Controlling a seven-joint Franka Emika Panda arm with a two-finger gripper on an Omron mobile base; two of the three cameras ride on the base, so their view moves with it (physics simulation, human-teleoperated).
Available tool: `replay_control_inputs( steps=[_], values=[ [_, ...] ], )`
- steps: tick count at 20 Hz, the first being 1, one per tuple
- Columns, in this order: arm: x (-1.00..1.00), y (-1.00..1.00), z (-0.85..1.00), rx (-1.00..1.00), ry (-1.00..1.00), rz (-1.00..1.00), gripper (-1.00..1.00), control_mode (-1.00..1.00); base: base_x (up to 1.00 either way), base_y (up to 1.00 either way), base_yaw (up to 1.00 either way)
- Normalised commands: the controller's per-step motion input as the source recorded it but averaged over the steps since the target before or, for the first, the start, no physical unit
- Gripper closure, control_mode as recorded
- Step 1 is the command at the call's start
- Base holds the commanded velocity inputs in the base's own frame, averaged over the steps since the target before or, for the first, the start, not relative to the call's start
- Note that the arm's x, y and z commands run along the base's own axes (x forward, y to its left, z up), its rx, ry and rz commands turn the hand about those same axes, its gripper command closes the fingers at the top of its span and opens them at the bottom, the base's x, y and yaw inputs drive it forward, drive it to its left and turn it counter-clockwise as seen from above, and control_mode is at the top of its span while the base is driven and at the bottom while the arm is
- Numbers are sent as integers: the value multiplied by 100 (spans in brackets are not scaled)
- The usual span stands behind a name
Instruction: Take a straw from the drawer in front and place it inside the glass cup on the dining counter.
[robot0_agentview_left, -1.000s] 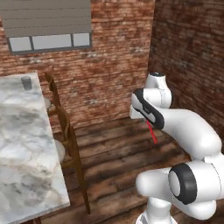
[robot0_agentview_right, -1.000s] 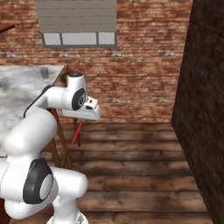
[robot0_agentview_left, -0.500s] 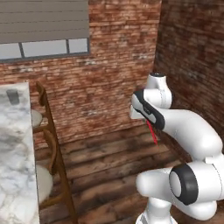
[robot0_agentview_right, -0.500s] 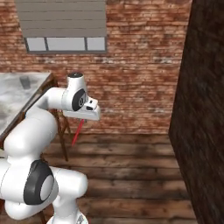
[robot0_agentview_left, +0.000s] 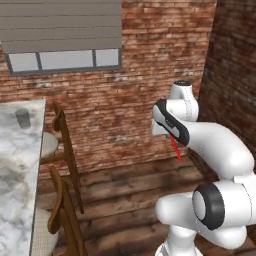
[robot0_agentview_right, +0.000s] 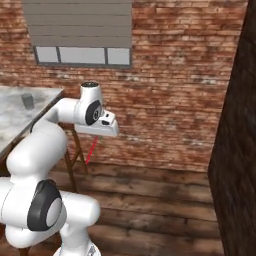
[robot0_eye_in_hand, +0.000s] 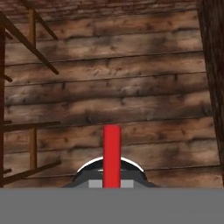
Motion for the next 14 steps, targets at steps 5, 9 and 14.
replay_control_inputs(
  steps=[5,9,14],
  values=[
    [0,0,0,0,0,0,100,100,29,-28,39],
    [0,0,0,0,0,0,100,100,36,-39,41],
    [0,0,0,0,0,0,100,100,49,-49,40]
  ],
)
